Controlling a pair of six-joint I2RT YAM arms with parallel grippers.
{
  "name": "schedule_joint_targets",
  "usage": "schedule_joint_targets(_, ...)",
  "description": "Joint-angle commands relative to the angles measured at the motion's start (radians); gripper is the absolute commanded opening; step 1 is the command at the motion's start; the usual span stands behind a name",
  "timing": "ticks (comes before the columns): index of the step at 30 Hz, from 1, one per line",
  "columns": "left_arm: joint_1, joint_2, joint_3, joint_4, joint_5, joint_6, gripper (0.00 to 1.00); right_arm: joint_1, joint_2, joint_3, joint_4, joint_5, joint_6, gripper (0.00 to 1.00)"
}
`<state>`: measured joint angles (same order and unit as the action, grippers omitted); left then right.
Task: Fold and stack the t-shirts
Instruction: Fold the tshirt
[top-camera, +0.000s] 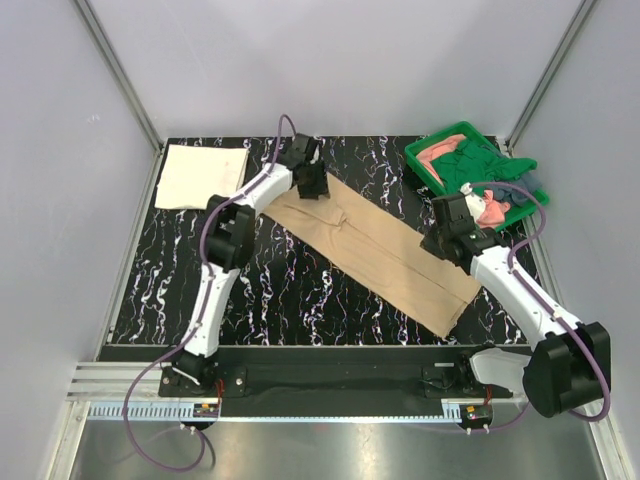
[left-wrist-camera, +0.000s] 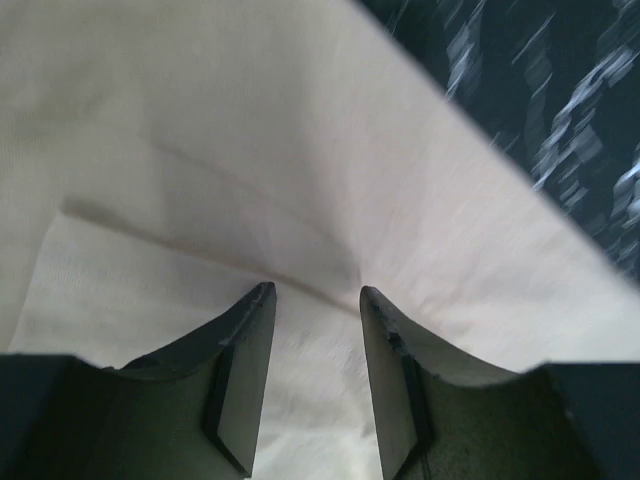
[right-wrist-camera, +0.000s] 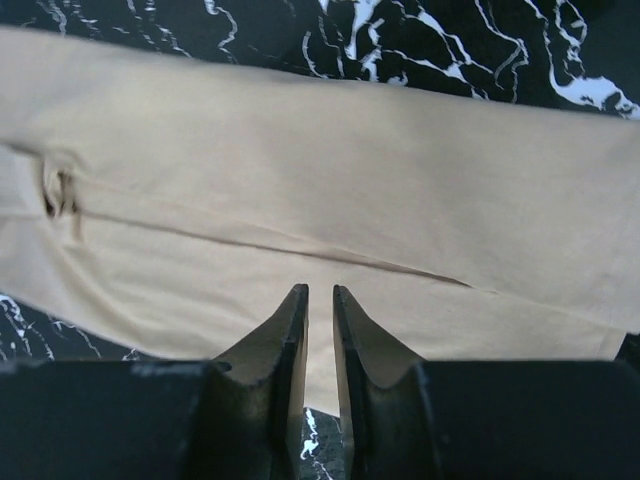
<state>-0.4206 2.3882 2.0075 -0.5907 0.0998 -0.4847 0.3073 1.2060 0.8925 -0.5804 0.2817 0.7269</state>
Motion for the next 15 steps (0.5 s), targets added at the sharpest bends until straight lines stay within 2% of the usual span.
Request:
schedule_joint_targets(1, 0.04, 0.135, 0.284, 0.068, 0.142, -0.059, 0.45, 0.001, -0.014, 0.083, 0.06, -0.029, -0.05, 0.23)
schedule_joint_targets(3, 0.065, 0.213, 0.428, 0.122, 0.244, -0.116, 0.46, 0.001, -0.008, 0.101, 0.057, -0.029, -0.082, 0.23)
schedule_joint_targets(5, 0.075, 0.195, 0.436, 0.184, 0.308, -0.182, 0.46, 0.0, 0.001, 0.128, 0.056, -0.021, -0.099, 0.24)
schedule_joint_targets(10, 0.069, -0.032, 0.153, 0.333, 0.359, -0.164, 0.47, 0.0, -0.009, 0.154, 0.051, -0.035, -0.106, 0.27)
schedule_joint_targets(13, 0.048, -0.205, -0.005, 0.325, 0.403, -0.141, 0.4, 0.001, -0.034, 0.171, 0.028, -0.062, -0.104, 0.27)
schedule_joint_targets(15, -0.003, -0.279, -0.156, 0.324, 0.382, -0.121, 0.3, 0.0, -0.057, 0.18, 0.016, -0.076, -0.104, 0.29)
